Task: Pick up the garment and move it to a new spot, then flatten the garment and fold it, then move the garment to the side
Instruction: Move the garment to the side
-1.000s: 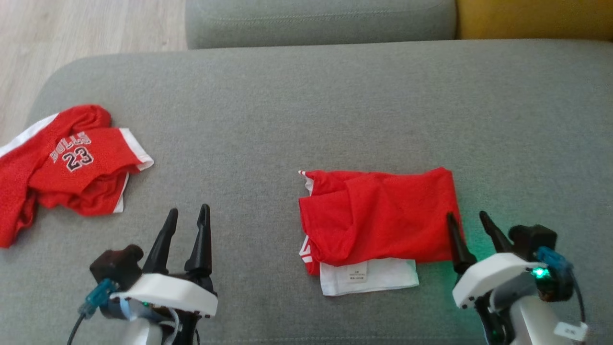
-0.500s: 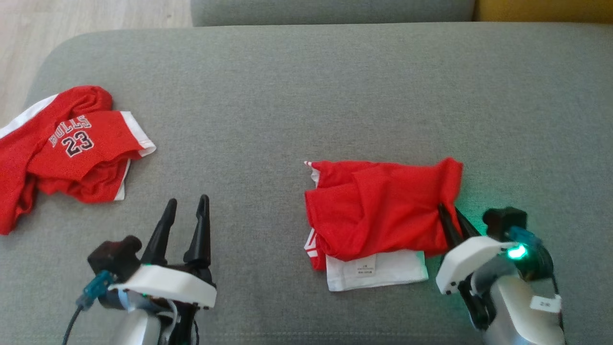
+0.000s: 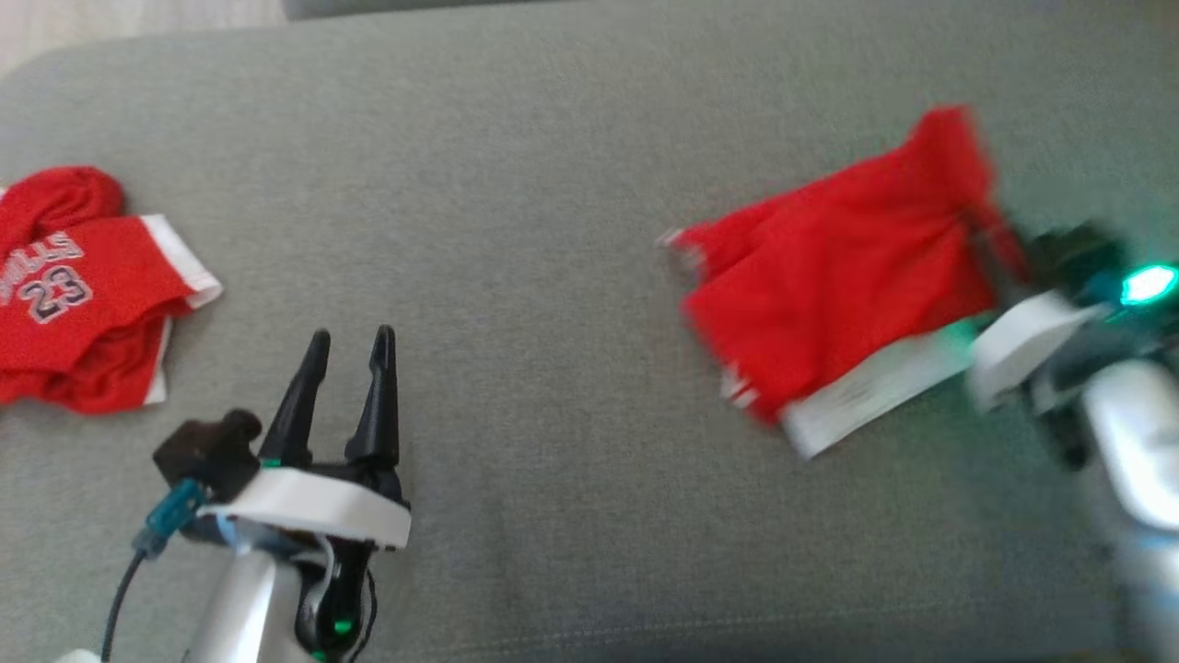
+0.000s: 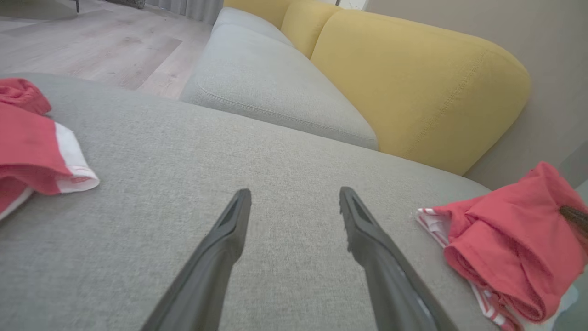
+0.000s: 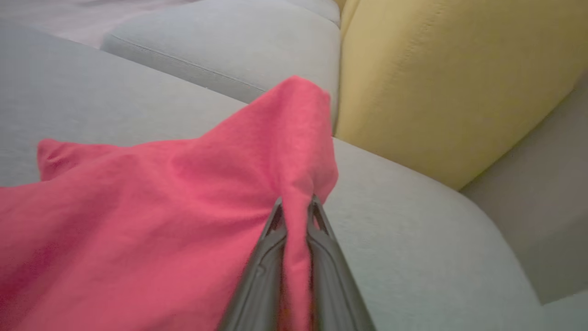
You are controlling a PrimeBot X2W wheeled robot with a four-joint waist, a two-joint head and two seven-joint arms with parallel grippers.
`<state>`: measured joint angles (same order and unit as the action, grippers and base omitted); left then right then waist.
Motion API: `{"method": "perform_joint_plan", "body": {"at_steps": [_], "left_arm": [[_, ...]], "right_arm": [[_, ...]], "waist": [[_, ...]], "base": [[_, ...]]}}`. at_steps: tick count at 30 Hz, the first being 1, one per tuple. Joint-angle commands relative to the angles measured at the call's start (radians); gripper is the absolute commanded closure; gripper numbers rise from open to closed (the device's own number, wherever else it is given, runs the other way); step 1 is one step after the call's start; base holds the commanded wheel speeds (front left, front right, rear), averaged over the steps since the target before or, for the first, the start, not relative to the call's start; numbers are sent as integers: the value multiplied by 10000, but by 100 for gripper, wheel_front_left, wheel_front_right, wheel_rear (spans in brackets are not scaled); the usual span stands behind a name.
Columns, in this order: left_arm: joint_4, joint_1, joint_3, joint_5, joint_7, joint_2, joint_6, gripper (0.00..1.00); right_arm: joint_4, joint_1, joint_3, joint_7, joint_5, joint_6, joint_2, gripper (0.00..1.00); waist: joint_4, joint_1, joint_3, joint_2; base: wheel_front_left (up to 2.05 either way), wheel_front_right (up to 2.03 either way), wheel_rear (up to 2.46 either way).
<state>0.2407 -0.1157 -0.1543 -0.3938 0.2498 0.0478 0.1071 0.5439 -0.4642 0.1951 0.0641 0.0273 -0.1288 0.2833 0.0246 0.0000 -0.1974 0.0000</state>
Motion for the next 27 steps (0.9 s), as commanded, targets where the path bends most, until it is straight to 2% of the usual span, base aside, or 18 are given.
{"method": "perform_joint_plan", "body": {"at_steps": [1, 5, 8, 17, 26, 27], "left_arm": [[-351, -489, 248, 111, 120, 24, 69, 0], [-388, -720, 195, 189, 120, 24, 126, 0], [-390, -830, 212, 254, 120, 24, 161, 0], [-304, -888, 353, 337, 120, 25, 218, 0], [-285, -794, 399, 350, 120, 25, 232, 0], [-274, -799, 383, 344, 120, 25, 232, 0]], "right_arm": [[-319, -457, 46, -228, -272, -19, 558, 100], [-29, -931, -470, -858, -632, -19, 1472, 100], [155, -1201, -1168, -1195, -554, -19, 1685, 100], [324, -1408, -3372, -1583, 353, -19, 1392, 100], [29, -1276, -3964, -1769, 614, -19, 812, 100], [9, -1275, -3942, -1749, 534, -19, 770, 57]], "waist": [[243, 0, -346, 0], [384, 0, -772, 0], [437, 0, -1020, 0], [378, 0, -1240, 0], [378, 0, -1181, 0], [377, 0, -1172, 0]], "base": [[0, 0, 0], [0, 0, 0], [0, 0, 0], [0, 0, 0], [0, 0, 0], [0, 0, 0]]}}
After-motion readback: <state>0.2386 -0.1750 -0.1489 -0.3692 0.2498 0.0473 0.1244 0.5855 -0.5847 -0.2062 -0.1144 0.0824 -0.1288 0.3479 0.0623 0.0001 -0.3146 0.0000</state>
